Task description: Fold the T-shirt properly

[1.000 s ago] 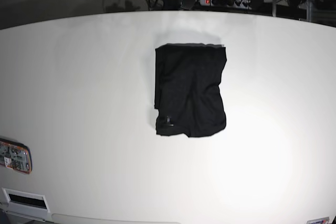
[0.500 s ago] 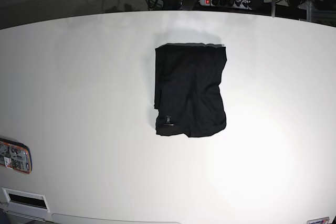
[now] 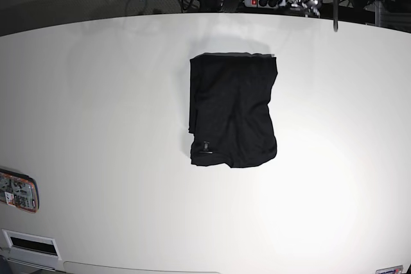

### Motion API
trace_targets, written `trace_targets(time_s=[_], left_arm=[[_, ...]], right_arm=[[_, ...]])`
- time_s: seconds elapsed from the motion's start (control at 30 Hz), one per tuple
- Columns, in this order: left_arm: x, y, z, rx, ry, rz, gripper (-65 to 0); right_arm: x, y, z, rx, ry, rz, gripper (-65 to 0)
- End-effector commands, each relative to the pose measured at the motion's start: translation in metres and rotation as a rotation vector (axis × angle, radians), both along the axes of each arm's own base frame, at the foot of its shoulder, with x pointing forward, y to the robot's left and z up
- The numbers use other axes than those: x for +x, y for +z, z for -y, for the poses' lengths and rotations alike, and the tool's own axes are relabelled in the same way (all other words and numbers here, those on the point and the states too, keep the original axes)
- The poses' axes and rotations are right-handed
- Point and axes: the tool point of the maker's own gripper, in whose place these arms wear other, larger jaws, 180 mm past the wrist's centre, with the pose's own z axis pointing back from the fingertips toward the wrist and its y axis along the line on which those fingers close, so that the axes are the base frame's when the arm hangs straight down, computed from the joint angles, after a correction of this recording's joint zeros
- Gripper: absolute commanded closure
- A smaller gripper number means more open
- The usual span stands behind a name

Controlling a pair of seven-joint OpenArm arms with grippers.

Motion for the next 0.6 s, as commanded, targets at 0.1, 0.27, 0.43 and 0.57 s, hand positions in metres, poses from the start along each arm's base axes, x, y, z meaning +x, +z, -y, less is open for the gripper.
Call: trace_targets(time_s=[0.1, 0.27, 0.43, 0.57], left_arm=[[-0.037, 0.001, -0.01, 0.019, -0.005, -0.058, -27.5], [-0.074, 0.004, -0.018, 0.031, -0.008, -0.115, -27.5], [-0.079, 0.002, -0.009, 0.018, -0.009, -0.122, -27.5], [-0.07, 0.0, -0.002, 0.007, -0.007, -0.108, -27.5]], right_arm=[[-0.002, 0.001, 0.005, -0.01, 0.002, 0.001, -32.0], [-0.004, 0.001, 0.005, -0.01, 0.002, -0.001, -32.0], [-0.005, 0.001, 0.005, -0.01, 0.002, -0.002, -32.0], [-0.003, 0.001, 0.005, -0.01, 0.002, 0.001, -32.0]])
